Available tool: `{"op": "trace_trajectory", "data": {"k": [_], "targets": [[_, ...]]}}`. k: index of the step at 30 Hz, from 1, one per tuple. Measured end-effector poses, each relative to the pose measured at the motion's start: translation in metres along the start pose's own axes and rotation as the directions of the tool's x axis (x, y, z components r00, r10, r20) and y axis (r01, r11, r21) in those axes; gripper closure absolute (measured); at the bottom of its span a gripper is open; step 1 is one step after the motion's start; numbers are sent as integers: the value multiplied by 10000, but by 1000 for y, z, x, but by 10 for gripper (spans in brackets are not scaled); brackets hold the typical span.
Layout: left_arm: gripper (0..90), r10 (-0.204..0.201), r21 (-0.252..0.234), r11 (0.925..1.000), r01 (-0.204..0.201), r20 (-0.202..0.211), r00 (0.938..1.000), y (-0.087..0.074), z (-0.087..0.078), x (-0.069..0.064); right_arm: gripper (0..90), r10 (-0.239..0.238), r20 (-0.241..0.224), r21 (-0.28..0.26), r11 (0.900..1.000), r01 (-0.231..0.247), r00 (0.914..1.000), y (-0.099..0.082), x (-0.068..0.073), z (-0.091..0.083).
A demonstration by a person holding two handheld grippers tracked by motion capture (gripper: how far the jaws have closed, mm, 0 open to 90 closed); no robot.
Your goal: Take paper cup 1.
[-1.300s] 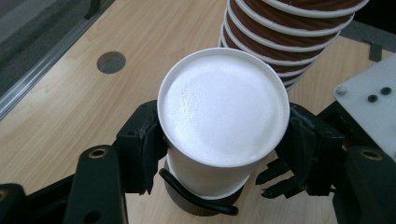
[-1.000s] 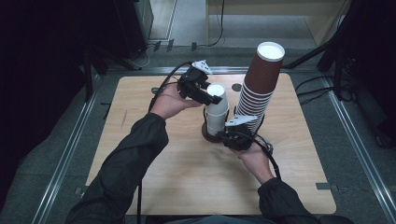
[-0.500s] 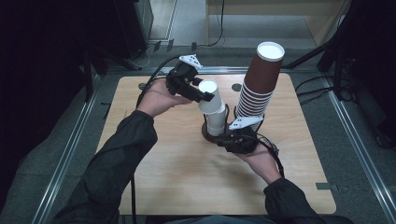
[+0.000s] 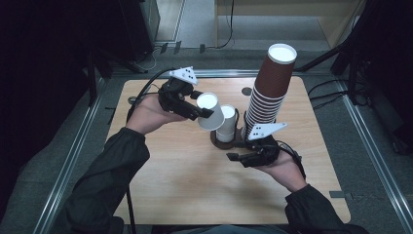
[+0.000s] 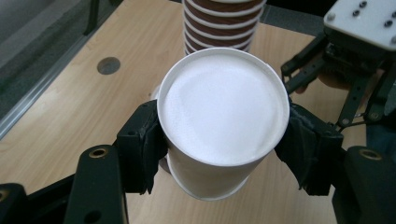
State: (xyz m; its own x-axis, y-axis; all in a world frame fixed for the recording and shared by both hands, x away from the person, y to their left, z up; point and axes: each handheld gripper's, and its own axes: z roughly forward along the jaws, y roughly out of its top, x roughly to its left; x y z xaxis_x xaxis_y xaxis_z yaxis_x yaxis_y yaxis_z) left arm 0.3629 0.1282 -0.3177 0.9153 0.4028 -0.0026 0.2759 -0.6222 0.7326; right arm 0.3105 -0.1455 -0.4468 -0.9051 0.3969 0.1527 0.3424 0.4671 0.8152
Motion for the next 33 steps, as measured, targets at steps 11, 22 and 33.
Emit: {"op": "trace_trajectory", "data": {"k": [11, 22, 33], "targets": [[350, 69, -18, 10000, -69, -43, 10000, -31, -7, -21, 431, -968, -760, 102, 9951, 979, 9924, 10, 9, -7], [349, -125, 201, 9997, 116, 429, 9990, -55, 11, -35, 388, -1228, -1134, -91, 9924, 1226, 9859, 13, 4, -7], [350, -351, 378, 9988, 317, 909, 9952, -75, 48, -43, 247, -697, -1561, 219, 9970, 740, 9853, 8, -8, 4]]}}
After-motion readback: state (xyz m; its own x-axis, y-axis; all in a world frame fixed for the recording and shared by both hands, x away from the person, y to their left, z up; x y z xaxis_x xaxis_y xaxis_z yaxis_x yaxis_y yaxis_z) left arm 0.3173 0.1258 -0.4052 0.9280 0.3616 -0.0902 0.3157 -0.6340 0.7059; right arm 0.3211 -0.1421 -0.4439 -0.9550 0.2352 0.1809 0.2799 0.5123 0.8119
